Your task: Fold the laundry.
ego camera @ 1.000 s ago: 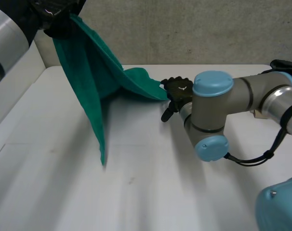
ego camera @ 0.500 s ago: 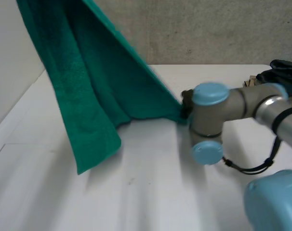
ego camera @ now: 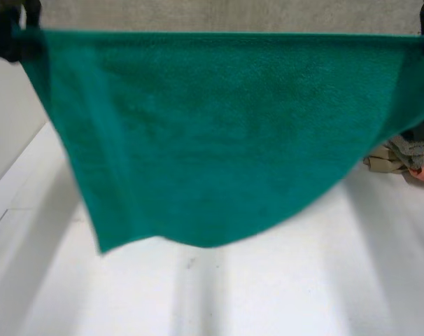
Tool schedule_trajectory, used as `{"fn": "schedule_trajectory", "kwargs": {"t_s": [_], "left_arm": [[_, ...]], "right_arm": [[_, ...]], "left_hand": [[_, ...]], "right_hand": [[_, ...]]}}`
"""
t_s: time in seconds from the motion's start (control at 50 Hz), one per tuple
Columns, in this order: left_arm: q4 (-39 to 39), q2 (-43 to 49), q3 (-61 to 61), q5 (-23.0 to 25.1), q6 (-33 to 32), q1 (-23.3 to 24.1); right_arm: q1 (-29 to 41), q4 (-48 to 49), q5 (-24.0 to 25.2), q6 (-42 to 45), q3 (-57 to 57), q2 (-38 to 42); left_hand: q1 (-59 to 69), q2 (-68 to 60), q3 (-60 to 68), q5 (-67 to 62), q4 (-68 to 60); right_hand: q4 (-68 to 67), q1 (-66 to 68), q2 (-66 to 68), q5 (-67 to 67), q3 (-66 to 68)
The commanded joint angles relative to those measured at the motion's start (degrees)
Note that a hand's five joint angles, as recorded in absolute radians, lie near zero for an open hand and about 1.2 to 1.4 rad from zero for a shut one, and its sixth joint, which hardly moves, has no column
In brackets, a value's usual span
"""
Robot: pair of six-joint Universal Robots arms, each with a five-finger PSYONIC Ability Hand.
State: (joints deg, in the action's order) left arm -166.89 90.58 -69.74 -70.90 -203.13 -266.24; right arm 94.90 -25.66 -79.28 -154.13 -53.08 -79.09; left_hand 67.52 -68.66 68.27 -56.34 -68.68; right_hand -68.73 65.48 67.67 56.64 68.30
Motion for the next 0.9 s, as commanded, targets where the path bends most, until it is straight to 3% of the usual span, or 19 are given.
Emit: {"fn": "schedule_trajectory", "kwargs": {"t_s": [0.02, 0.2, 0.28, 0.36, 0.46, 0.58, 0.66, 0.9], "left_arm": [[1.74, 13.03, 3.47, -2.22, -4.37, 0.28], [0.43, 31.66, 18.04, -4.07, -7.1, 5.63], [-4.22, 40.27, 31.66, -7.13, -6.75, 8.71], [-14.3, 47.57, 50.26, -14.33, -4.91, 10.12], [-25.31, 48.99, 60.16, -18.57, -1.66, 9.77], [-32.7, 44.69, 54.64, -17.78, 2.91, 9.24], [-36.47, 40.74, 44.12, -15.59, 4.58, 8.54], [-38.78, 36.69, 12.2, -9.0, 1.78, 4.24]], "right_arm": [[0.11, -6.86, 3.6, 3.56, 3.69, 7.09], [3.62, -1.51, -3.07, 11.83, 11.59, 24.85], [5.91, 9.46, -7.55, 10.95, 19.05, 30.65], [7.75, 29.28, -13.08, 9.64, 27.22, 34.0], [9.16, 45.94, -14.76, 9.55, 28.65, 32.69], [10.22, 49.57, -13.36, 7.79, 25.84, 29.87], [10.75, 48.43, -11.17, 6.47, 23.21, 29.52], [11.01, 39.64, -6.95, 6.29, 4.15, 32.41]], "left_hand": [[12.48, -11.34, 11.73, -13.66, -11.32], [12.48, -11.34, 11.73, -13.66, -11.32], [12.48, -11.34, 11.73, -13.66, -11.32], [12.48, -11.34, 11.73, -13.66, -11.32], [12.48, -11.34, 11.73, -13.66, -11.32], [12.48, -11.34, 11.73, -13.66, -11.32], [12.48, -11.34, 11.73, -13.66, -11.32], [12.48, -11.34, 11.73, -13.66, -11.32]], "right_hand": [[-11.27, 14.52, 12.33, 13.36, 11.7], [-11.27, 14.52, 12.33, 13.36, 11.7], [-11.27, 14.52, 12.33, 13.36, 11.7], [-11.27, 14.52, 12.33, 13.36, 11.7], [-11.27, 14.52, 12.33, 13.36, 11.7], [-11.27, 14.52, 12.33, 13.36, 11.7], [-11.27, 14.52, 12.33, 13.36, 11.7], [-11.27, 14.52, 12.33, 13.36, 11.7]]}}
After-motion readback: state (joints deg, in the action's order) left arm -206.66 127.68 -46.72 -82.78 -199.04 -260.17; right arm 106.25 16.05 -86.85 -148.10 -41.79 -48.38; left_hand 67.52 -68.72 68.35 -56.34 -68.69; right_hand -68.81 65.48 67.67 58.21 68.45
